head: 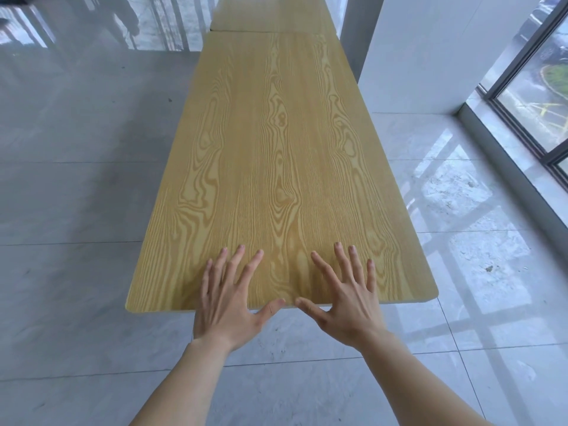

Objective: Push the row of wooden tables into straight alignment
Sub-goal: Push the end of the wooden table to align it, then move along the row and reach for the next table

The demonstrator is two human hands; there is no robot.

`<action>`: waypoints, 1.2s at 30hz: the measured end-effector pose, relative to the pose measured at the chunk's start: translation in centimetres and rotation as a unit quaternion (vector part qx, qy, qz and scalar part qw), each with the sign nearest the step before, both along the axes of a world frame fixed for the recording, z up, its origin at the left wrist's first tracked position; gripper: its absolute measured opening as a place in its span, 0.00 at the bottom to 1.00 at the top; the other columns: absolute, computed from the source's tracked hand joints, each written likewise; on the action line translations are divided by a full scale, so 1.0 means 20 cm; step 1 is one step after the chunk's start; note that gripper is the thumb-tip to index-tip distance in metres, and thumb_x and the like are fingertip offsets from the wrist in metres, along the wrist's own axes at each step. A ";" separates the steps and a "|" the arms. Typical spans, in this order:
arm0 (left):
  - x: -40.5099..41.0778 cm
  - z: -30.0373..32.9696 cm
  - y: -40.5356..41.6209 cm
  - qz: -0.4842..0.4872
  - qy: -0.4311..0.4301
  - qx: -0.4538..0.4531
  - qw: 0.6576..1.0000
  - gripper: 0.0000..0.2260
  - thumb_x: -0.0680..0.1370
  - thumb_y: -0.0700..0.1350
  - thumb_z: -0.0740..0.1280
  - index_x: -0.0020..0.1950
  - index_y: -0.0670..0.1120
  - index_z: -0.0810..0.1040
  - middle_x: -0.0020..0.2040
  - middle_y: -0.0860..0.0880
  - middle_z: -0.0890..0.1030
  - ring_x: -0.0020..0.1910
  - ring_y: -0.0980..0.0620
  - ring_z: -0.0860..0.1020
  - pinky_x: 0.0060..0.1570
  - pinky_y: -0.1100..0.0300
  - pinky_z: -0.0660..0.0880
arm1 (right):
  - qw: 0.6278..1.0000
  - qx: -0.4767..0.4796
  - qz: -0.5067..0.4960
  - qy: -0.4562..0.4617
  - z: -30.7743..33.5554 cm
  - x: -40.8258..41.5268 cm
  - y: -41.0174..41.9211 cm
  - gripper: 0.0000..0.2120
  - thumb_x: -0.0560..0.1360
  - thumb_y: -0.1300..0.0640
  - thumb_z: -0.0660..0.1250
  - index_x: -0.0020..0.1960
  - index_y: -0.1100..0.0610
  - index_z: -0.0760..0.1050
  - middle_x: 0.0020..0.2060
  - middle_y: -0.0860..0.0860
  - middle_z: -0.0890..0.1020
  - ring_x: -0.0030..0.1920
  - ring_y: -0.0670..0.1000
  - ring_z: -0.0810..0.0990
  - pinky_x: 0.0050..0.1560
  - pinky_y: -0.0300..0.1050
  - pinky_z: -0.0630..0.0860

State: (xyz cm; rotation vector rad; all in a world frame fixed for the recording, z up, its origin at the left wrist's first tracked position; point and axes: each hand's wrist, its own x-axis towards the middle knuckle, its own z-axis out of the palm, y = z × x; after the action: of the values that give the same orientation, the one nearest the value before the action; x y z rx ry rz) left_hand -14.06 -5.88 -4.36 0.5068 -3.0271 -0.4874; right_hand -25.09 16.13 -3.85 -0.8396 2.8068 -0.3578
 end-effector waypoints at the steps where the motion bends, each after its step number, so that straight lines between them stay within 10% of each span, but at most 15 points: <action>1: -0.01 0.07 -0.01 0.008 0.002 0.002 1.000 0.43 0.73 0.81 0.51 0.83 0.64 0.45 0.85 0.54 0.44 0.83 0.51 0.36 0.80 0.46 0.35 | 1.000 -0.004 -0.001 -0.005 0.06 0.00 -0.03 0.46 0.71 0.16 0.44 0.83 0.35 0.45 0.85 0.51 0.40 0.82 0.55 0.30 0.80 0.64 0.32; 15: -0.14 1.06 -0.88 0.045 0.075 -0.036 0.996 0.43 0.71 0.80 0.51 0.83 0.64 0.50 0.85 0.53 0.52 0.84 0.49 0.45 0.81 0.45 0.39 | 1.000 -0.003 0.022 -0.010 0.97 -0.22 -0.90 0.47 0.70 0.15 0.41 0.82 0.35 0.36 0.84 0.51 0.37 0.82 0.55 0.31 0.80 0.65 0.34; 36: -1.06 1.40 -3.10 -0.066 0.066 -0.073 0.993 0.44 0.71 0.80 0.47 0.83 0.62 0.48 0.85 0.51 0.52 0.84 0.46 0.47 0.81 0.45 0.41 | 0.996 -0.043 -0.072 0.003 1.27 -0.95 -3.07 0.47 0.72 0.18 0.47 0.83 0.38 0.41 0.85 0.51 0.42 0.84 0.56 0.37 0.82 0.62 0.39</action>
State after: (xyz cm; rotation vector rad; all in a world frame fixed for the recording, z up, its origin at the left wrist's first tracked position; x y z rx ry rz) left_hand -35.29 -67.91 23.62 0.2571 -2.9510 -0.2886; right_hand -44.17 -45.21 21.52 -0.6563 2.8839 -0.5012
